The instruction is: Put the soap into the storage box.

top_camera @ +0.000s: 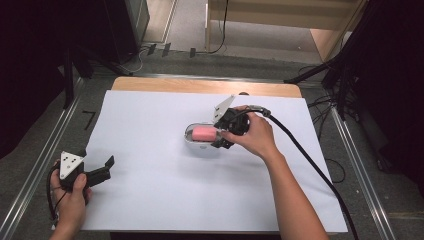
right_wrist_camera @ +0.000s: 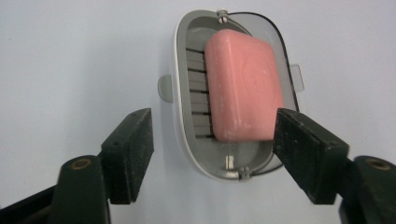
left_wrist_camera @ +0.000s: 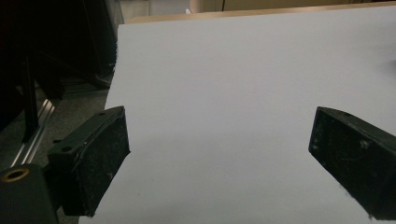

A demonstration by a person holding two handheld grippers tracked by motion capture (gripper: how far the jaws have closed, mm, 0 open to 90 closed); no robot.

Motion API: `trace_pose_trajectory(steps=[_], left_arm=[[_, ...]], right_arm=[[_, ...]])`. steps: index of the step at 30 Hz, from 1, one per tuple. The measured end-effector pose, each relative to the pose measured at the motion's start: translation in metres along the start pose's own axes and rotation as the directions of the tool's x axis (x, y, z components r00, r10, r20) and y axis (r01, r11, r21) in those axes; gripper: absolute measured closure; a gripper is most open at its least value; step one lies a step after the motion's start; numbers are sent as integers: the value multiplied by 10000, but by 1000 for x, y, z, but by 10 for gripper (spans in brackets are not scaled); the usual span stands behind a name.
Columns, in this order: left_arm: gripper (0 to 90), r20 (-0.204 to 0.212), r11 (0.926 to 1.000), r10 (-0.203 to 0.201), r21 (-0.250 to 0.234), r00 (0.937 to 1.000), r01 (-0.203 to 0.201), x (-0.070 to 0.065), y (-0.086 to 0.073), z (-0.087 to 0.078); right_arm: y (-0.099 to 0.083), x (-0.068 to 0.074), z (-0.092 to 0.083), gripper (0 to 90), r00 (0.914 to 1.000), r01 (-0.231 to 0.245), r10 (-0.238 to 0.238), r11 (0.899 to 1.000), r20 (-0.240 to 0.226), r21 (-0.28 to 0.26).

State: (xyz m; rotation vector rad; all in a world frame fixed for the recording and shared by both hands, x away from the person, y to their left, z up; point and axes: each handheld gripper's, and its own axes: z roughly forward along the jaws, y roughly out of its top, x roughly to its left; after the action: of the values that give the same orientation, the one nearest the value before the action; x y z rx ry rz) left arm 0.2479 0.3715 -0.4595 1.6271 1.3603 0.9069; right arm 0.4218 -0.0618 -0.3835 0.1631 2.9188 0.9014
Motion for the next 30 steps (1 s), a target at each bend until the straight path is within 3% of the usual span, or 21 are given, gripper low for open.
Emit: trace_pose_trajectory(steps=[3, 12, 15, 19, 22, 30], left_arm=[[52, 9, 10000, -1, 11, 10000, 1, 0, 0, 0], [51, -26, 10000, -23, 35, 10000, 23, 0, 0, 0], [52, -31, 10000, -30, 40, 10000, 30, 0, 0, 0], [52, -42, 10000, -40, 42, 10000, 41, 0, 0, 1], [52, -57, 10000, -20, 68, 10000, 20, 0, 0, 1], [52, -52, 9999, 10, 122, 10000, -9, 0, 1, 1]], right_arm=[[-14, 1, -6, 243, 9990, -410, 412, 9991, 156, -126], [-38, 7, -14, 177, 9925, -954, 974, 9950, 737, -301], [-50, 10, -19, 135, 9858, -1404, 1454, 9881, 837, -627], [-58, 14, -22, 135, 9791, -1627, 1688, 9848, 1137, -612], [-71, 18, -27, 137, 9712, -1989, 2078, 9764, 1167, -835], [-94, 28, -32, 135, 9567, -2394, 2532, 9650, 1438, -1067]])
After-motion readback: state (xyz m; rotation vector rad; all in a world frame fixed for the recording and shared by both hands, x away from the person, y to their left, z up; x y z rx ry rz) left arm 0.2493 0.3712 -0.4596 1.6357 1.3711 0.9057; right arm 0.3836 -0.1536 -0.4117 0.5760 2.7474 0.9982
